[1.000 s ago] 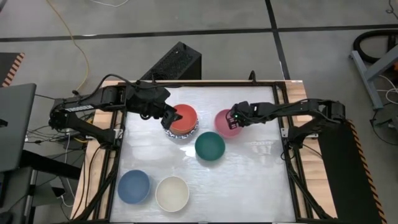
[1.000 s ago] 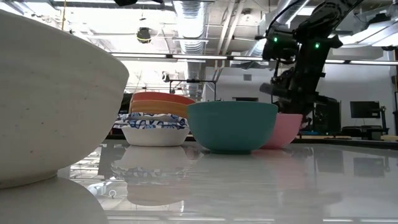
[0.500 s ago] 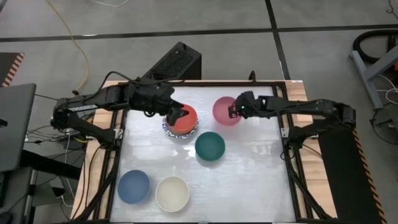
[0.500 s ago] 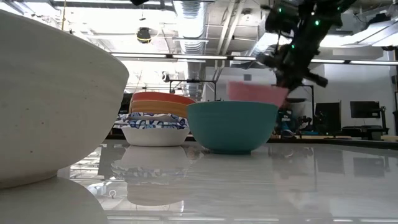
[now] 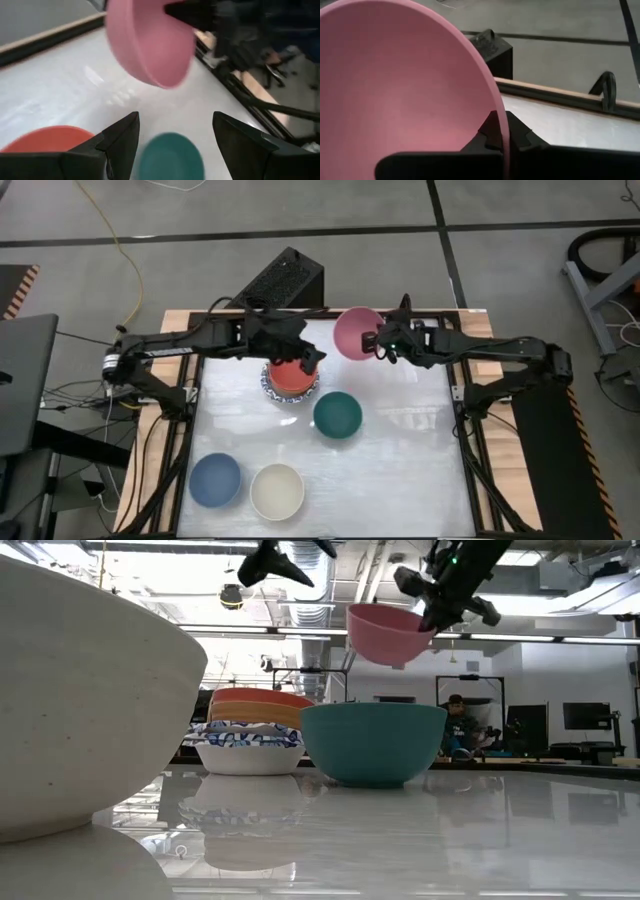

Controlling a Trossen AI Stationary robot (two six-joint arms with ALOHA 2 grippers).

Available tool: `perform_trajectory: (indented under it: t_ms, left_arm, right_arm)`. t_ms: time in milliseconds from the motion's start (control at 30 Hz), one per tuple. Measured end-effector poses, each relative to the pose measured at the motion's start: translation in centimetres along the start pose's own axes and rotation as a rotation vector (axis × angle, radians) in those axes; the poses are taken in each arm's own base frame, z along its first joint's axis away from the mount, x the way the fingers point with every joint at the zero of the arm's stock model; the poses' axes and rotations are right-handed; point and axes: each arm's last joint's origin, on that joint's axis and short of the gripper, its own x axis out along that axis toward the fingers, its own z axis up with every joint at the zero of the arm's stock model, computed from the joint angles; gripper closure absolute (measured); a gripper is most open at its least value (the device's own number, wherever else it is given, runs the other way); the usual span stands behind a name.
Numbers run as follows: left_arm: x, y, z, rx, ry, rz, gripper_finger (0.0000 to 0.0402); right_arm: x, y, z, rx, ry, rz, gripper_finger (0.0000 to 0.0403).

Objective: Nest bowls inside each other
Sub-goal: Stack the pink bowl on top of the orange bowl

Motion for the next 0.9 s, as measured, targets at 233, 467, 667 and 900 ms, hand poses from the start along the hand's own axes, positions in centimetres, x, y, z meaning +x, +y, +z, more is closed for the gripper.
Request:
perform_trajectory:
  t_ms: [233, 467, 667, 900]
  left_arm:
    - [2.5, 0.0, 0.0, 0.024, -0.062, 0.044, 0.0162]
    - [4.9, 0.2, -0.8, 0.009, -0.051, 0.076, 0.0162]
    - [5.5, 0.4, -0.8, 0.011, -0.087, 0.127, 0.0162]
    - [5.6, 1.0, -0.4, -0.006, -0.111, 0.160, 0.0162]
  right_arm:
    - [-0.1, 0.1, 0.0, 0.000, 0.003, 0.006, 0.0397]
    - [-0.2, 0.2, -0.1, -0.006, 0.012, 0.019, 0.0397]
    - [-0.4, 0.5, -0.3, -0.029, 0.018, 0.038, 0.0397]
    - [-0.9, 0.9, -0.8, -0.047, 0.025, 0.061, 0.0397]
